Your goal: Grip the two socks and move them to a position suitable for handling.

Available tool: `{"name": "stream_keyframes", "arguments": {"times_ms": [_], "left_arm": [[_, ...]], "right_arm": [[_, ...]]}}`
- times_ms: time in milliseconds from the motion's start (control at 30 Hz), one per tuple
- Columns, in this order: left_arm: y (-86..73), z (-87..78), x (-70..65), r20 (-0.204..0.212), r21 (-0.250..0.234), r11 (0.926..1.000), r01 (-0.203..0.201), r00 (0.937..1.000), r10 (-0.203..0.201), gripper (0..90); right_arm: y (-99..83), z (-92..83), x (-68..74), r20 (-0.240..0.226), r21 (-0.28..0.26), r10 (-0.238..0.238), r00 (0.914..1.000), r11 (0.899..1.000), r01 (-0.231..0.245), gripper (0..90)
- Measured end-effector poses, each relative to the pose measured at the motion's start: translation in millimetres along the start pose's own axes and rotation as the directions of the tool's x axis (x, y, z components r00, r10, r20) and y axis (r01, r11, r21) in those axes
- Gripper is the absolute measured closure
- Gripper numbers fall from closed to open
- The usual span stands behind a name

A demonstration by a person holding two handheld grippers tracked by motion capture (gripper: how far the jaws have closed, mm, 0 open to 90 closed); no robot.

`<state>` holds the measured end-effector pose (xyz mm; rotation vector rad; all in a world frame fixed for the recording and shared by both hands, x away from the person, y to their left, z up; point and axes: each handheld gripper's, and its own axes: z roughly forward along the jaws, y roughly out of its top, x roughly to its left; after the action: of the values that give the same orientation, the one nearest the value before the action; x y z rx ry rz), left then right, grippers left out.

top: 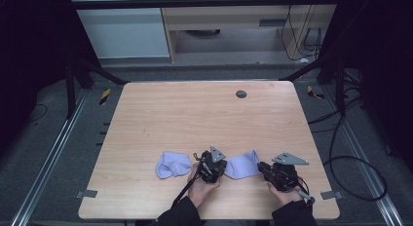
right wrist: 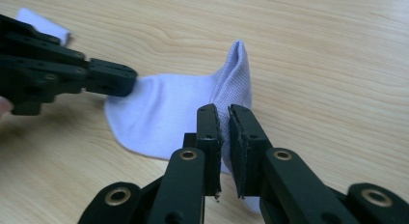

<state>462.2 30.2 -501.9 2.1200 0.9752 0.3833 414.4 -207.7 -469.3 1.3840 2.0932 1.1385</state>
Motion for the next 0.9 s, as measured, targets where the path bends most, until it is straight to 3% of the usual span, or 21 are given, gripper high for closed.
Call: {"name": "stream_keyframes", "arguments": {"times_ms": [100, 167, 400, 633, 800, 900], "left_arm": [[0.4, 0.3, -0.1, 0.001, -0.002, 1.0, 0.0, 1.0, 0.0, 88.9], [1.1, 0.9, -0.3, 0.002, -0.003, 1.0, 0.002, 1.0, -0.002, 88.8], [1.6, 0.3, 0.7, 0.005, -0.022, 0.9997, 0.01, 0.9999, -0.01, 83.4], [6.2, -16.4, 11.1, 0.019, -0.056, 0.9977, 0.039, 0.9991, -0.038, 68.9], [8.0, -30.4, 20.0, 0.018, -0.067, 0.997, 0.037, 0.9992, -0.036, 60.3], [8.9, -42.2, 28.5, 0.019, -0.083, 0.9947, 0.061, 0.9981, -0.059, 57.8]], "right_arm": [[-0.6, 0.0, -2.5, 0.03, 0.014, 0.012, 0.9995, 1.0, -0.013, 82.8], [-1.6, 0.3, -6.2, 0.073, 0.04, 0.031, 0.9968, 0.999, -0.034, 81.9], [-5.7, 3.3, -13.6, 0.152, 0.079, 0.03, 0.9879, 0.996, -0.042, 74.4], [-5.9, -0.8, -20.9, 0.195, 0.013, 0.012, 0.9808, 1.0, -0.015, 62.0], [-3.1, -2.0, -26.3, 0.179, -0.033, 0.004, 0.9838, 0.999, 0.002, 56.7], [0.8, -3.5, -28.9, 0.175, -0.063, 0.013, 0.9845, 0.998, -0.002, 53.5]]}}
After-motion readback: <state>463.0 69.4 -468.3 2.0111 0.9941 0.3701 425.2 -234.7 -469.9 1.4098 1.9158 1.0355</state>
